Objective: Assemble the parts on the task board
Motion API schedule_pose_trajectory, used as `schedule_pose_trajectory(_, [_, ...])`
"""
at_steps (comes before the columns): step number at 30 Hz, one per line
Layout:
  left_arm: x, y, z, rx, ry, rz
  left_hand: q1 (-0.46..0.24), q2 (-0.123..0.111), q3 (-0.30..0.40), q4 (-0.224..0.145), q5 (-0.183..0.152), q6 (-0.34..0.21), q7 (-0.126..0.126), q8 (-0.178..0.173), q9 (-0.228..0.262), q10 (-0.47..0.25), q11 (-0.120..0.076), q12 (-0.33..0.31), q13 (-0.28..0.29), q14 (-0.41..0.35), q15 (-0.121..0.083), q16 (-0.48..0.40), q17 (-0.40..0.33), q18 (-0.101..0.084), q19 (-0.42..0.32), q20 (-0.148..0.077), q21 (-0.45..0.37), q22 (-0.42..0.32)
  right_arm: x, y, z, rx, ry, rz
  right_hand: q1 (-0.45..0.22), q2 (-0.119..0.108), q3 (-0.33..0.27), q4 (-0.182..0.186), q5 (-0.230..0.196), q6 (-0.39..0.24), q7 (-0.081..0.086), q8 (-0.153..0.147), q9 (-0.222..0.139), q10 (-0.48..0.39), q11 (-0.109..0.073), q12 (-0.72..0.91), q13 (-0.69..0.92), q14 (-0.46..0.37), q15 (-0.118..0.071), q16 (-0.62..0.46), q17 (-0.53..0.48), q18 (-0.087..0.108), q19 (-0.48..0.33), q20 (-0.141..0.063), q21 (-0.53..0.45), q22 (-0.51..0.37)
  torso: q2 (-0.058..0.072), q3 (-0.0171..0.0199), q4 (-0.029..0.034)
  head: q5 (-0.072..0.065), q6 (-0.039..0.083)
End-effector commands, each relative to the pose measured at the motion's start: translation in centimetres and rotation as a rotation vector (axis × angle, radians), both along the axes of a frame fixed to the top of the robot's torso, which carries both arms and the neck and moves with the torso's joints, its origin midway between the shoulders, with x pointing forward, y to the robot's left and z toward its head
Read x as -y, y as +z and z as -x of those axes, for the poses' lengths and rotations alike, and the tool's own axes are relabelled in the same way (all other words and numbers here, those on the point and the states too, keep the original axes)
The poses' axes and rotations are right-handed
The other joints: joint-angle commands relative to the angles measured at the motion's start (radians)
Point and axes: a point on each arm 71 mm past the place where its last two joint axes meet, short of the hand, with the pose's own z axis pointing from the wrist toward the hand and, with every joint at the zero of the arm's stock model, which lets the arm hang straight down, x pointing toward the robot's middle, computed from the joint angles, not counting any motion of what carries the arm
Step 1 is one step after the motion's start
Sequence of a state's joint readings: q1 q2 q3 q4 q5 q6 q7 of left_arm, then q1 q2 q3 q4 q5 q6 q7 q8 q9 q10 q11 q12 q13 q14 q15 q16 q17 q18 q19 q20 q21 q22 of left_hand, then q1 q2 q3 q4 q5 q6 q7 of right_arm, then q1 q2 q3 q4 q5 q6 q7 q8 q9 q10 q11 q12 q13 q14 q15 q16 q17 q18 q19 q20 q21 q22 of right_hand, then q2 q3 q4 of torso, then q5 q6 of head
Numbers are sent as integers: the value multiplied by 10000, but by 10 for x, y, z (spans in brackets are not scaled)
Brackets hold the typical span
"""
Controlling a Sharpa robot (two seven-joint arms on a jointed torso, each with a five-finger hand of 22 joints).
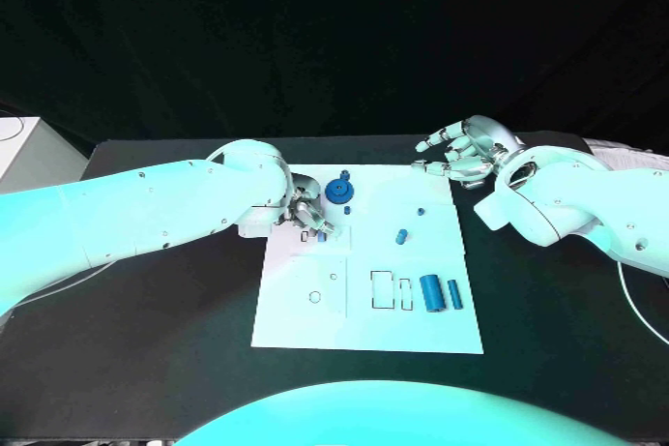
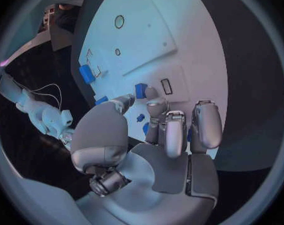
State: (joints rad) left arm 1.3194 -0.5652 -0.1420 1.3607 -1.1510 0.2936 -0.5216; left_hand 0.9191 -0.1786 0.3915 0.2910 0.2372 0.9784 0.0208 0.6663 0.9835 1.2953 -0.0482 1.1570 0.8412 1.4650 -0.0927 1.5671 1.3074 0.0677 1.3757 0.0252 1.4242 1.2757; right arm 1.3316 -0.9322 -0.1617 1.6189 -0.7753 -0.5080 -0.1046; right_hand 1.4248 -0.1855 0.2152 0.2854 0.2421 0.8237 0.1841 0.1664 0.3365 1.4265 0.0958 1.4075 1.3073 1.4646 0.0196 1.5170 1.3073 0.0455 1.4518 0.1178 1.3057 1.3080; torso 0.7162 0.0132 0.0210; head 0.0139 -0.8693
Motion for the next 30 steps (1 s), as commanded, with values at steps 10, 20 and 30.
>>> schedule_pose_trajectory(10, [-3, 2, 10, -9, 122, 594, 77, 71, -165, -14, -248, -89, 33, -235, -20, -103, 74, -71, -201, 974, 24, -132, 2361, 24, -107, -1, -116, -107, 1, -1, 0, 54, 19, -40, -132, 4, -64, 29, -35, -100, -7, 8, -13, -84, 4, -50, 1065, 719, -14, -73, 1404, 171, -88, 18, -60, 982, -11, 1, 9, -12, 27])
schedule_pose_trajectory(20, [-10, 18, 12, 307, 372, 1163, 231, 76, -220, -21, -231, -198, 66, -278, -21, -234, 98, -184, -376, 941, 34, -198, 2257, 49, -187, -1, -184, -219, 2, -2, 0, 49, -18, -34, -159, 3, -81, 31, -34, -102, -7, 13, -13, -78, 5, -43, 1070, 720, -13, -73, 1406, 171, -86, 19, -60, 983, -8, -4, 0, -10, 50])
schedule_pose_trajectory(30, [-19, 22, 14, 494, 567, 1339, 312, 95, -229, -27, -212, -219, 71, -280, -16, -253, 104, -186, -382, 941, 37, -198, 2259, 50, -191, 1, -191, -223, 4, -3, 0, 27, -47, -27, -159, 3, -81, 31, -34, -102, -7, 13, -13, -78, 5, -43, 1070, 720, -13, -73, 1406, 171, -86, 19, -60, 983, -6, -2, 4, -20, 77])
